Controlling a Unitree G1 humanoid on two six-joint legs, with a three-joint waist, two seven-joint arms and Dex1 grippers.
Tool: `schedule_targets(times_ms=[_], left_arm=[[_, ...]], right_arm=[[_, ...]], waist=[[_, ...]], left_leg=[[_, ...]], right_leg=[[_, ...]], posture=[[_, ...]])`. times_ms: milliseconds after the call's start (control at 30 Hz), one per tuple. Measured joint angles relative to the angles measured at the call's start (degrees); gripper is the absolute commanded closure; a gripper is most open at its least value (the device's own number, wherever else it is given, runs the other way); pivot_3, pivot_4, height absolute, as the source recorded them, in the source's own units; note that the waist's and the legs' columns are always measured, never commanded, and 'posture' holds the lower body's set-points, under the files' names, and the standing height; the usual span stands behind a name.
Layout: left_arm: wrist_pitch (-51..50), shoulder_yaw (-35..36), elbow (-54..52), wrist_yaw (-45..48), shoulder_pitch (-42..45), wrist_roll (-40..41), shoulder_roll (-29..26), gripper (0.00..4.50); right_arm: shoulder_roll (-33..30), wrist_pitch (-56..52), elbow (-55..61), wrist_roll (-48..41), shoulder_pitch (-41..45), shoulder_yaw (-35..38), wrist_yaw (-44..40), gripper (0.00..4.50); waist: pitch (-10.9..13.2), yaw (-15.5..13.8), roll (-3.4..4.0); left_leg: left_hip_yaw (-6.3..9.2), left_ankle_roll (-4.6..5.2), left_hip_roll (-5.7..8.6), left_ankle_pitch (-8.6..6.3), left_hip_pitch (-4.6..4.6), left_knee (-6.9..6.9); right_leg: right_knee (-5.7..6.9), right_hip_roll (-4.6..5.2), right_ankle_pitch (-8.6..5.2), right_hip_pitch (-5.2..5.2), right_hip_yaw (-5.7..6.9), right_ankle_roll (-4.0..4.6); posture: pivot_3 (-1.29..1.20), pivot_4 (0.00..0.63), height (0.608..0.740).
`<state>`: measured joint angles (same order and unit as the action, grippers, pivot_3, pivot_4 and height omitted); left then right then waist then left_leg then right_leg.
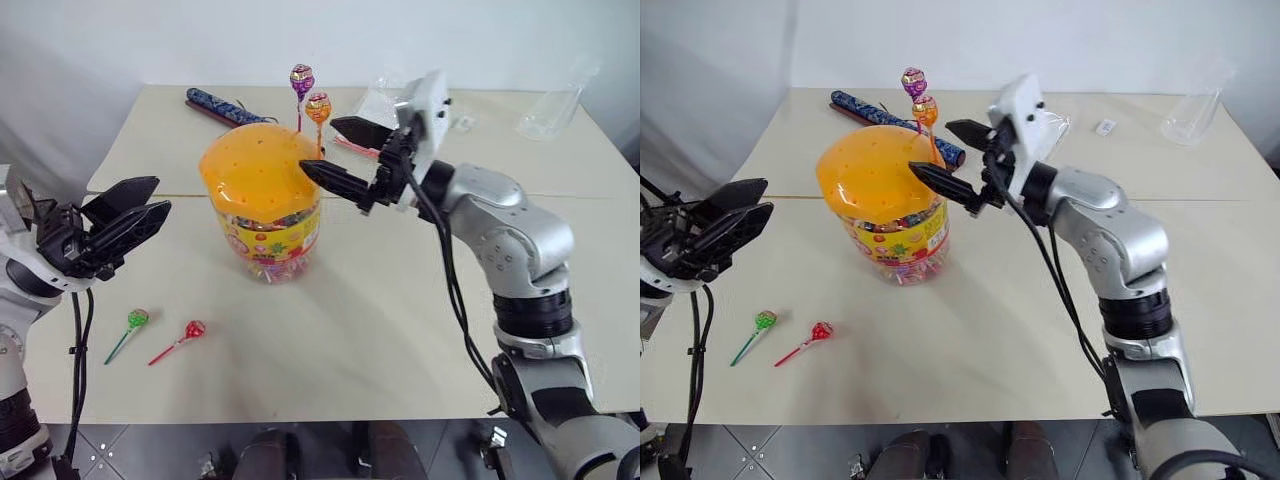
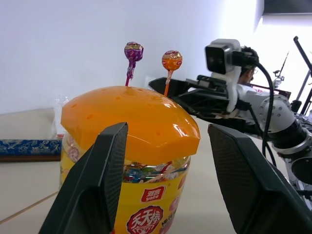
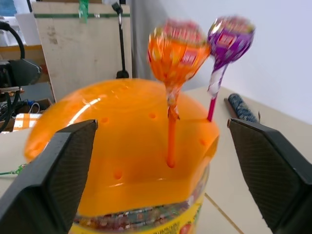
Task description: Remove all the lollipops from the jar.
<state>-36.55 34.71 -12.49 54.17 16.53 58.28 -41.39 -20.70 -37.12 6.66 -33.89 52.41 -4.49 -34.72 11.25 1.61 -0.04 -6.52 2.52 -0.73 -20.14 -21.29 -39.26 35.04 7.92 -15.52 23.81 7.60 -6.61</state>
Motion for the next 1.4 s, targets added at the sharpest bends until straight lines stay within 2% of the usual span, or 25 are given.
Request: schedule_targets(times_ms=[333, 367, 567, 633, 667, 733, 767, 833, 933, 1000, 1167, 1267, 1367, 1400], left_arm=[[1.0, 0.0, -0.8, -2.0, -0.2, 1.0, 0.6, 1.69], [1.0, 0.0, -1.1, -2.0, -0.5, 1.1, 0.7, 1.69], [2.1, 0.1, -3.0, -2.0, -1.1, 1.8, 0.8, 1.69], [2.6, 0.1, -4.0, -1.7, -1.1, 2.1, 0.8, 1.69], [2.6, -0.2, -4.8, -1.2, -1.1, 2.1, 0.6, 1.69], [2.5, -2.2, -7.7, 1.6, -3.2, 1.9, -2.4, 1.69], [2.3, -2.9, -9.2, 3.4, -4.3, 1.8, -3.8, 1.69], [2.1, -3.3, -10.0, 6.4, -6.4, 1.8, -6.2, 1.69], [2.5, -4.5, -10.2, 11.2, -9.6, -0.2, -9.0, 1.69], [3.5, -4.9, -9.7, 13.2, -10.9, -1.4, -9.0, 1.69], [4.7, -5.5, -9.8, 12.8, -10.4, -1.7, -7.9, 1.69], [4.7, -5.5, -9.8, 11.0, -10.4, -1.1, -6.5, 1.69], [4.0, -3.9, -9.7, 8.0, -10.4, 1.2, -5.2, 1.69], [3.9, -3.1, -9.6, 6.9, -10.4, 2.0, -4.6, 1.69]], right_arm=[[1.0, -0.2, 0.0, 0.2, 0.0, 0.6, -1.3, 4.32], [1.3, -0.1, 0.0, 0.1, -0.1, 1.0, -1.3, 4.48], [2.9, 1.9, 0.1, -5.7, -0.3, 7.0, -5.1, 4.48], [0.5, 1.6, 0.1, -9.5, -0.3, 11.2, -6.6, 4.48], [-2.4, 1.3, 0.0, -9.7, -0.4, 12.3, -7.3, 4.48], [-16.0, -1.6, -1.9, -6.3, -2.1, 11.9, -10.2, 4.48], [-25.0, -4.6, -3.3, -4.0, -4.8, 10.9, -12.6, 4.48], [-36.1, -6.5, -6.8, 2.1, -11.3, 8.4, -16.0, 4.48], [-45.7, 3.9, -8.8, 13.5, -24.8, 1.3, -21.7, 4.48], [-46.6, 6.4, -10.8, 16.2, -30.7, -0.4, -24.8, 4.48], [-47.7, 12.6, -13.0, 19.7, -32.3, -0.3, -28.2, 4.48], [-48.0, 15.8, -15.6, 21.1, -33.2, -0.3, -30.9, 3.80], [-44.0, 17.7, -16.0, 19.1, -32.3, 2.5, -31.7, 2.86], [-42.1, 17.4, -15.9, 17.2, -31.2, 3.7, -32.0, 2.86]], waist=[[0.0, 0.1, -0.01], [0.0, 0.1, -0.01], [0.0, 0.0, -0.01], [0.0, -0.2, -0.02], [0.0, -0.4, -0.02], [0.0, -0.9, -0.04], [0.0, -1.5, -0.02], [0.0, -1.6, -0.03], [0.0, -1.2, 0.00], [0.1, -0.5, 0.12], [0.1, 0.1, 0.23], [0.1, -0.2, 0.22], [0.1, -0.2, 0.22], [0.1, -0.2, 0.22]], left_leg=[[-0.03, -0.02, -0.06, 0.00, 0.01, 0.00], [-0.04, -0.02, -0.06, 0.00, 0.00, 0.00], [-0.04, -0.03, -0.09, 0.00, 0.00, 0.01], [0.04, -0.02, -0.06, 0.00, -0.03, 0.01], [0.06, 0.00, -0.03, -0.02, -0.04, -0.01], [0.08, 0.14, 0.04, -0.12, -0.05, -0.02], [0.07, 0.21, 0.09, -0.18, -0.06, 0.00], [-0.01, 0.19, 0.04, -0.30, -0.04, 0.03], [-0.40, 0.10, -0.10, -0.35, 0.04, 0.19], [-0.58, 0.02, -0.19, -0.34, 0.04, 0.12], [-0.76, -0.05, -0.25, -0.10, 0.27, 0.04], [-0.73, -0.04, -0.21, -0.10, 0.23, -0.02], [-0.60, -0.03, -0.22, -0.12, 0.18, -0.02], [-0.55, -0.03, -0.22, -0.12, 0.17, -0.02]], right_leg=[[-0.02, -0.07, 0.00, 0.01, -0.06, 0.00], [-0.03, -0.08, 0.00, 0.02, -0.06, 0.00], [-0.06, -0.13, 0.00, 0.02, -0.09, 0.00], [-0.06, -0.12, 0.01, 0.00, -0.07, -0.01], [-0.07, -0.10, 0.02, -0.02, -0.08, -0.02], [-0.14, -0.03, 0.02, -0.04, -0.09, -0.04], [-0.23, 0.01, 0.02, -0.05, -0.10, -0.04], [-0.38, -0.03, 0.02, -0.07, -0.09, -0.04], [-0.73, -0.20, -0.09, -0.06, -0.10, -0.22], [-0.72, -0.35, -0.10, -0.04, -0.17, -0.20], [-0.53, -0.34, -0.04, -0.08, -0.61, -0.08], [-0.48, -0.26, -0.03, -0.05, -0.69, -0.07], [-0.47, -0.24, -0.02, -0.05, -0.71, -0.08], [-0.44, -0.24, -0.02, -0.05, -0.70, -0.08]], posture=[[0.00, 0.150, 0.740], [0.00, 0.150, 0.740], [0.00, 0.150, 0.740], [0.00, 0.150, 0.740], [0.00, 0.150, 0.740], [0.00, 0.150, 0.740], [0.00, 0.150, 0.740], [0.00, 0.150, 0.740], [0.00, 0.150, 0.740], [0.00, 0.150, 0.740], [0.00, 0.150, 0.740], [0.00, 0.150, 0.740], [0.00, 0.150, 0.740], [0.00, 0.150, 0.740]])
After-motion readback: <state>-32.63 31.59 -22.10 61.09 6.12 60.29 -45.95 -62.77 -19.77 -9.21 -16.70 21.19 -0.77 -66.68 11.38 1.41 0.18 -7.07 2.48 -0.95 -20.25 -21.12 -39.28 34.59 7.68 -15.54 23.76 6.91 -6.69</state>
